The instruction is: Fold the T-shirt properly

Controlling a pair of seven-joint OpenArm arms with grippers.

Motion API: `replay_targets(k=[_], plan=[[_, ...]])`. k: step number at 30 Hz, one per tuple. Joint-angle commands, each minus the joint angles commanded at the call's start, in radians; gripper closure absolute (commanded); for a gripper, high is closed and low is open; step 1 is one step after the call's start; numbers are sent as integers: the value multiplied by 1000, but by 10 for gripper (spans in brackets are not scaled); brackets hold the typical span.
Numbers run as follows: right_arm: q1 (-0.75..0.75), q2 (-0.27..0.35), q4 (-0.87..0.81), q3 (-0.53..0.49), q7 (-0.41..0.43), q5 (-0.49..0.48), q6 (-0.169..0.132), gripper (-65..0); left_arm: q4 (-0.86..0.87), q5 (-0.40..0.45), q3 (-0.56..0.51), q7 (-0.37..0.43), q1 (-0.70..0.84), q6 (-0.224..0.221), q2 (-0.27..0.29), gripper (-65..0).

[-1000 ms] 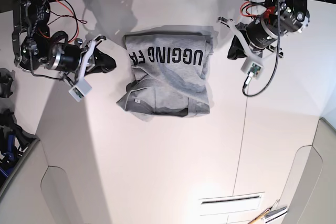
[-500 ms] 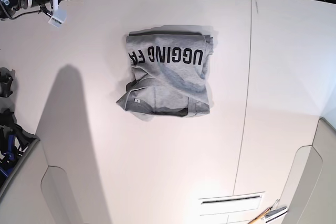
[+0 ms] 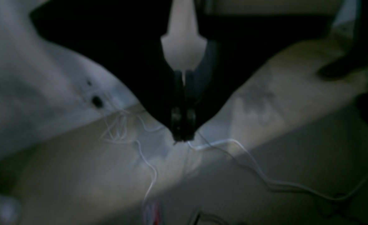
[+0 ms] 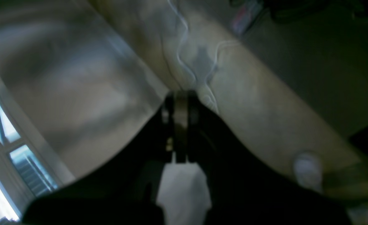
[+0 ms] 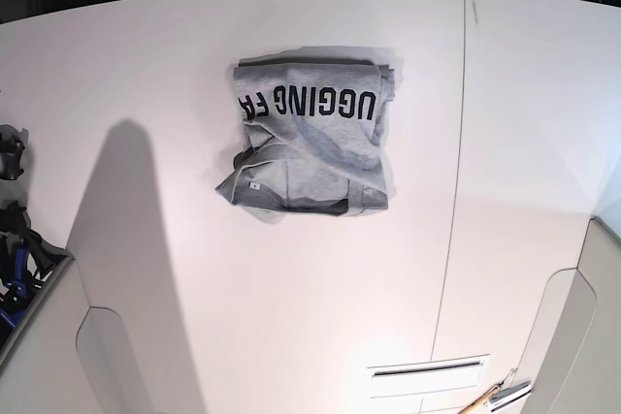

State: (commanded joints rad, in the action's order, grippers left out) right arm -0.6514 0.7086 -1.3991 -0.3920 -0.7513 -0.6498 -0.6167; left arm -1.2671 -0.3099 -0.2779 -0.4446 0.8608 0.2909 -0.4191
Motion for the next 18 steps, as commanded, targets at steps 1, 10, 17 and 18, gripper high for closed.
replay_targets(k=[1, 10, 17, 18], plan=[[18, -8, 32, -28, 0, 29, 0, 0, 51, 0, -19, 0, -32, 0, 11, 0], [200, -85, 275, -164, 0, 138, 4, 0, 303, 0, -89, 0, -191, 0, 136, 0], [286, -135, 338, -165, 16, 137, 3, 0, 301, 0, -89, 49, -221, 0, 182, 0], [296, -136, 338, -165, 25, 137, 4, 0, 300, 0, -89, 60, -227, 0, 188, 0]])
